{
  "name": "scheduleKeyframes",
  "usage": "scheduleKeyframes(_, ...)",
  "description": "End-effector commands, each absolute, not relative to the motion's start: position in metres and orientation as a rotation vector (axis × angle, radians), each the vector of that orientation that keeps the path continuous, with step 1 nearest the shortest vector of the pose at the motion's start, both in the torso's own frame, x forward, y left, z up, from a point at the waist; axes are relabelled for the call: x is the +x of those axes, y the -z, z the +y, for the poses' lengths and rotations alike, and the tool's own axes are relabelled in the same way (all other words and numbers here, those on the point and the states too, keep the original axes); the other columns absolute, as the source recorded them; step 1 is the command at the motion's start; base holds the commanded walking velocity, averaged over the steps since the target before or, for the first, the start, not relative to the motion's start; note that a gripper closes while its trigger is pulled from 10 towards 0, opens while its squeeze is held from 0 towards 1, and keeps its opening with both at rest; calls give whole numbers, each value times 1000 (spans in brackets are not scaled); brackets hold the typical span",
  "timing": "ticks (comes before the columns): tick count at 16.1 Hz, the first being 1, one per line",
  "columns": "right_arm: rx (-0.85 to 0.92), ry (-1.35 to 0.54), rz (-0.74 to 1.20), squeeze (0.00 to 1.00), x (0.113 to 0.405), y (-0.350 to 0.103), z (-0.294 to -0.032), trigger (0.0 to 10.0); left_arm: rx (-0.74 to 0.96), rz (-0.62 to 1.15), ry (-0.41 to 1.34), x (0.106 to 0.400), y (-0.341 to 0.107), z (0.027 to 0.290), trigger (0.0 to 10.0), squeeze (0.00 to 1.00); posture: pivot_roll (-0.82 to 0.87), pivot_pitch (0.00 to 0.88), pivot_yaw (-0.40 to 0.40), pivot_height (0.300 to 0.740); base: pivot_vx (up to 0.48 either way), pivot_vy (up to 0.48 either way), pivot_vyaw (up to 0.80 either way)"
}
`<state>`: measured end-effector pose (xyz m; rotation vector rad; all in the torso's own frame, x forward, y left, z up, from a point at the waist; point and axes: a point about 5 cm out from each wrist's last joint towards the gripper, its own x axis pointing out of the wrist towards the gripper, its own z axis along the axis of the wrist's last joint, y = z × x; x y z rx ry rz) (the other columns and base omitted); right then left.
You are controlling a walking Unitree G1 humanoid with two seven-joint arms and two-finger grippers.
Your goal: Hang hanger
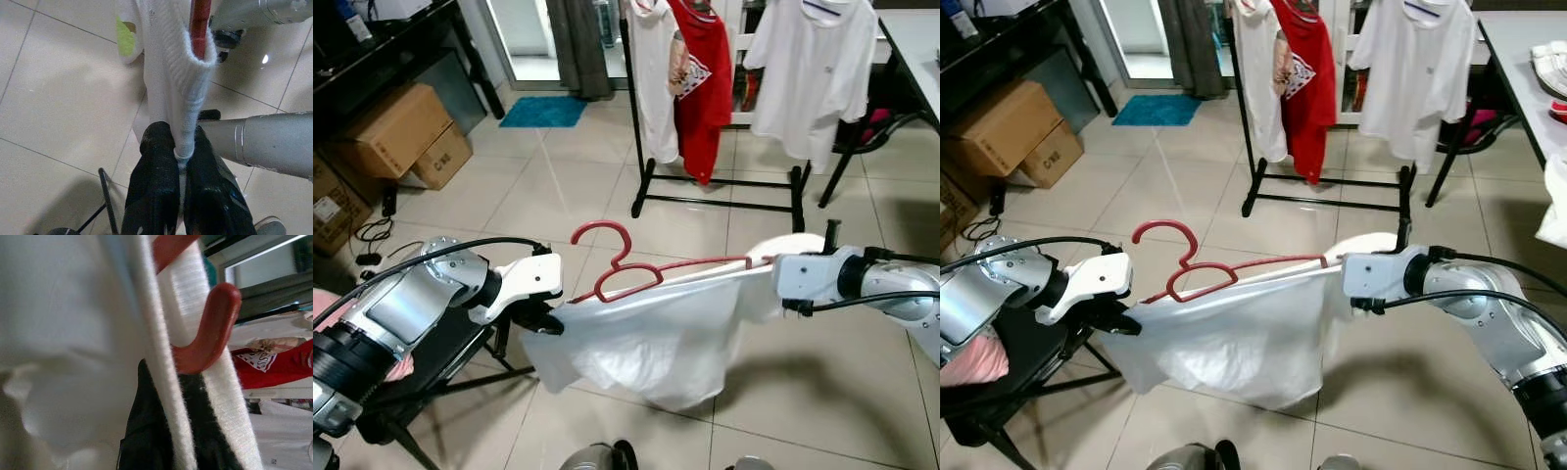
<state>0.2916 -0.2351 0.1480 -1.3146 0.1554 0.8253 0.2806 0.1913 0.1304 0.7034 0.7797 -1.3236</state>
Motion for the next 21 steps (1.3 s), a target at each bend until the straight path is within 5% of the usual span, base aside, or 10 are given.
scheduleKeyframes(1, -1405, -575, 343, 0, 298, -173, -301, 0, 712, 1168, 1060, 264, -109, 267, 0, 0, -97, 59, 213, 740, 0, 0, 0)
scheduleKeyframes(5, -1351, -491, 584, 0, 298, -166, -327, 0, 729, 1239, 1110, 253, -101, 269, 0, 0, -96, 64, 212, 740, 0, 0, 0)
scheduleKeyframes(9, -1314, -379, 575, 0, 304, -176, -334, 0, 708, 1300, 1145, 244, -96, 272, 0, 0, -90, 66, 212, 740, 0, 0, 0)
scheduleKeyframes(12, -1194, -418, 493, 0, 308, -177, -315, 0, 720, 1244, 1105, 249, -90, 269, 0, 0, -93, 69, 208, 740, 0, 0, 0)
scheduleKeyframes(14, -1034, -439, 389, 0, 309, -178, -295, 0, 694, 1058, 1071, 269, -93, 252, 0, 0, -89, 70, 196, 740, 0, 0, 0)
scheduleKeyframes(21, -1103, -707, 258, 0, 301, -187, -242, 0, 785, 1068, 1328, 271, -88, 214, 0, 0, -98, 69, 187, 740, 0, 0, 0)
